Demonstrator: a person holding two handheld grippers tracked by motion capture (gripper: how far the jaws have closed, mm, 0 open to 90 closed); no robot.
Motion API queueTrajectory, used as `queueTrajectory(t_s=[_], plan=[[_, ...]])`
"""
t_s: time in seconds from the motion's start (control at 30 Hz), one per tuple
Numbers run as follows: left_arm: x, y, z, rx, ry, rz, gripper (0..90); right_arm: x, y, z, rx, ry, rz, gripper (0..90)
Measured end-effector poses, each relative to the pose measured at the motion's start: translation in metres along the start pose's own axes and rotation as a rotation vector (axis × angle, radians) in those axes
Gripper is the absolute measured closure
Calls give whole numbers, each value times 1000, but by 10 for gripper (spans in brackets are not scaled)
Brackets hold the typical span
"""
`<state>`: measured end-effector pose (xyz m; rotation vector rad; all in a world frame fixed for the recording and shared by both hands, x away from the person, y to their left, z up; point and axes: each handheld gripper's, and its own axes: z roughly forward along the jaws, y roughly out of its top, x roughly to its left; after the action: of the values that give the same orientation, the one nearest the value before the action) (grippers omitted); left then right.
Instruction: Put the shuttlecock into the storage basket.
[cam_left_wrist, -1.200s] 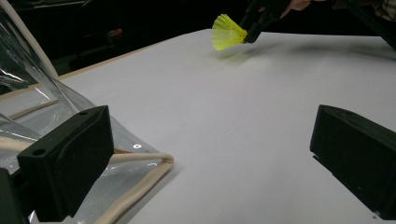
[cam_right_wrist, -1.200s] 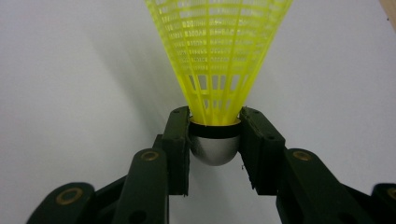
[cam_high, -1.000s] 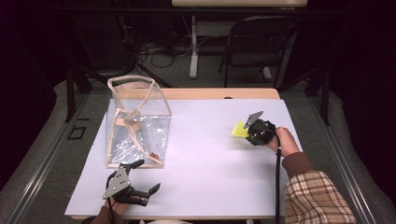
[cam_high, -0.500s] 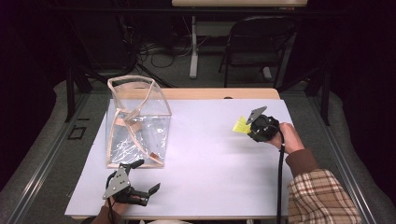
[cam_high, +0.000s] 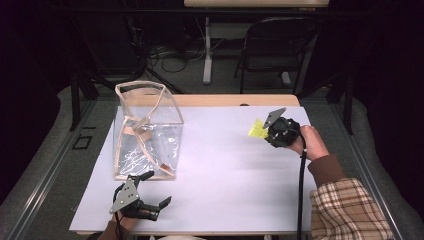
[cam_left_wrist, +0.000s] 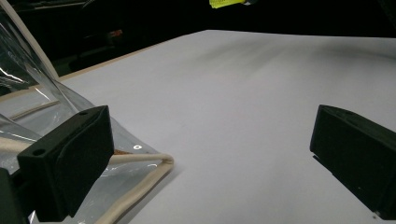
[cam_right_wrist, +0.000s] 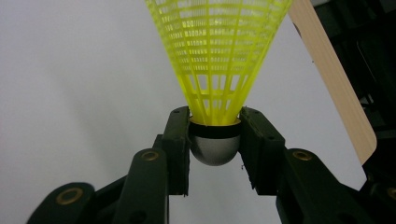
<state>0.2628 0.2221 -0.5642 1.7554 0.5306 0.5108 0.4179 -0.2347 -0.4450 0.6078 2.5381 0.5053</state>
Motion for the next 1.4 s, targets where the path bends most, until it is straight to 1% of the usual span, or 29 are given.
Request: queueTrajectory(t_s=[0.1,0.13,0.17,0.23,0.27,0.3,0.33,0.37,0.43,0.47,0.5,0.53,0.57,0.6,0.7,0.8,0.83,0.87,1.03,1.07,1.23,1.27,1.4], plan=[[0,0,0,1,0,0,0,-1,3,-6,3,-6,-3,652],[0,0,0,0,1,0,0,-2,3,-7,-12,-6,-11,652],[0,0,0,-1,0,0,0,-2,4,-10,-7,-13,-16,652],[0,0,0,0,1,0,0,-3,5,-13,-16,-7,-2,652],[0,0,0,1,-1,0,0,-4,6,-14,-19,-19,-13,652],[0,0,0,-1,0,0,0,-4,7,-16,-14,-17,-1,652],[0,0,0,2,-2,0,0,-5,8,-18,-17,-13,-11,652],[0,0,0,2,-3,-1,0,-5,8,-19,-19,-22,0,653],[0,0,0,0,-1,-1,0,-6,10,-22,-28,-22,0,652],[0,0,0,1,-1,0,0,-7,11,-23,-29,-21,-12,652],[0,0,0,0,-1,-1,0,-6,11,-24,-26,-24,0,653],[0,0,0,0,-1,-1,0,-7,12,-25,-38,-22,-8,652],[0,0,0,3,-3,0,0,-7,12,-26,-34,-29,-4,653],[0,0,0,4,-4,0,0,-9,14,-29,-32,-29,-15,652],[0,0,0,3,-4,0,0,-10,15,-32,-37,-32,-13,652],[0,0,0,3,1,-1,0,-13,18,-39,-37,-45,-13,653],[0,0,0,3,1,-2,0,-13,18,-39,-37,-45,-13,653],[0,0,0,3,-3,-1,0,-14,19,-42,-48,-47,-14,652],[0,0,0,3,-2,-1,0,-14,22,-45,-44,-54,-12,652],[0,0,0,3,1,-2,0,-14,24,-46,-56,-52,-20,652],[0,0,0,1,-2,-4,0,-13,30,-46,-62,-53,-21,652],[0,0,0,0,-2,-4,0,-13,32,-46,-74,-52,-21,652],[0,0,0,1,-3,-5,0,-13,37,-45,-87,-48,-26,652]])
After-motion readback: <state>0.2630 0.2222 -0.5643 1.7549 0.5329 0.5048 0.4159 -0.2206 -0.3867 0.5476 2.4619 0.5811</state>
